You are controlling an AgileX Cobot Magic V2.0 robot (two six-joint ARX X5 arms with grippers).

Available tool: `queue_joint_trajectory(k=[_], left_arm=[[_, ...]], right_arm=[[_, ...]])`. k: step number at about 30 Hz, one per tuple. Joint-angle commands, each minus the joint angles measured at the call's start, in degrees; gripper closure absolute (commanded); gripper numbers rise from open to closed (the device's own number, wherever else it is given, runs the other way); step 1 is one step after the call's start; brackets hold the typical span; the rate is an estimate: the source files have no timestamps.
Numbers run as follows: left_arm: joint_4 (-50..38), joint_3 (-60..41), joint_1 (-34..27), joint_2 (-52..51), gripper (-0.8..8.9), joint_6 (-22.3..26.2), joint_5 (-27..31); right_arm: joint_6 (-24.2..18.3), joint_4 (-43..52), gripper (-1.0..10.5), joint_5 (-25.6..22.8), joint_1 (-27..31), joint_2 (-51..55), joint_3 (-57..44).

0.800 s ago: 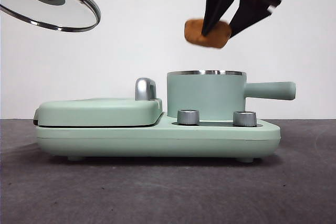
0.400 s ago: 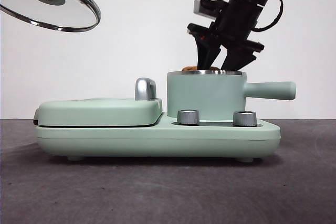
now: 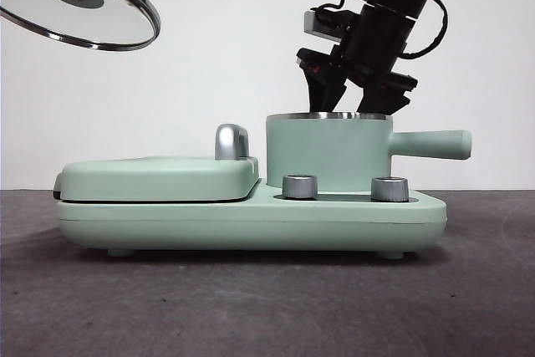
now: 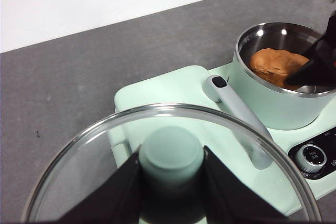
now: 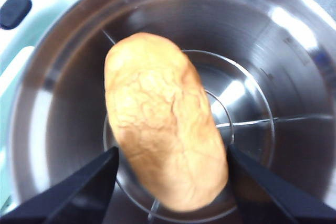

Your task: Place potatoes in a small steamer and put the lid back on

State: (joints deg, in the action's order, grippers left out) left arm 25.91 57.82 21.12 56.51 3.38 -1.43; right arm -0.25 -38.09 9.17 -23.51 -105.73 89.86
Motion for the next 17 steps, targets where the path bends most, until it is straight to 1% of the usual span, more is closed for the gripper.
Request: queue_joint_trajectory(k=[1, 4, 5, 6, 8, 9, 11, 13, 17], left_arm=[[-1.9, 1.0, 0.2, 0.0, 7.99, 0.0, 0.0], [-1.9, 1.0, 0.2, 0.0, 7.99, 0.0, 0.0], [-1.9, 1.0, 0.2, 0.0, 7.99, 0.0, 0.0], [-1.9, 1.0, 0.2, 0.0, 7.99, 0.0, 0.0], [-1.8, 1.0, 0.2, 0.0, 7.99, 0.0, 0.0], [-1.8, 1.0, 0.2, 0.0, 7.99, 0.0, 0.0], [-1.8, 1.0, 0.2, 0.0, 7.99, 0.0, 0.0], [-1.8, 1.0, 0.2, 0.0, 7.99, 0.0, -0.1], [-1.9, 1.0, 0.3, 0.0, 7.99, 0.0, -0.3]], right_arm=[[-0.6, -1.5, 6.2, 0.0, -0.4, 2.8, 3.7], [0.8, -5.7, 6.2, -0.2, -1.1, 9.1, 4.2], [0.8, -5.6, 6.2, -0.5, -1.6, 11.7, 3.4], [0.9, -4.7, 6.2, -1.8, -2.3, 14.2, 2.0], [1.4, -0.7, 6.2, -6.7, -4.8, 20.3, -3.2], [2.4, 2.9, 6.2, -8.7, -6.4, 24.3, -7.6], [4.5, 9.4, 6.2, -9.5, -9.4, 31.7, -16.7], [6.2, 13.1, 6.2, -10.8, -12.0, 37.1, -24.0], [7.6, 14.5, 6.2, -14.9, -16.4, 44.2, -33.4]])
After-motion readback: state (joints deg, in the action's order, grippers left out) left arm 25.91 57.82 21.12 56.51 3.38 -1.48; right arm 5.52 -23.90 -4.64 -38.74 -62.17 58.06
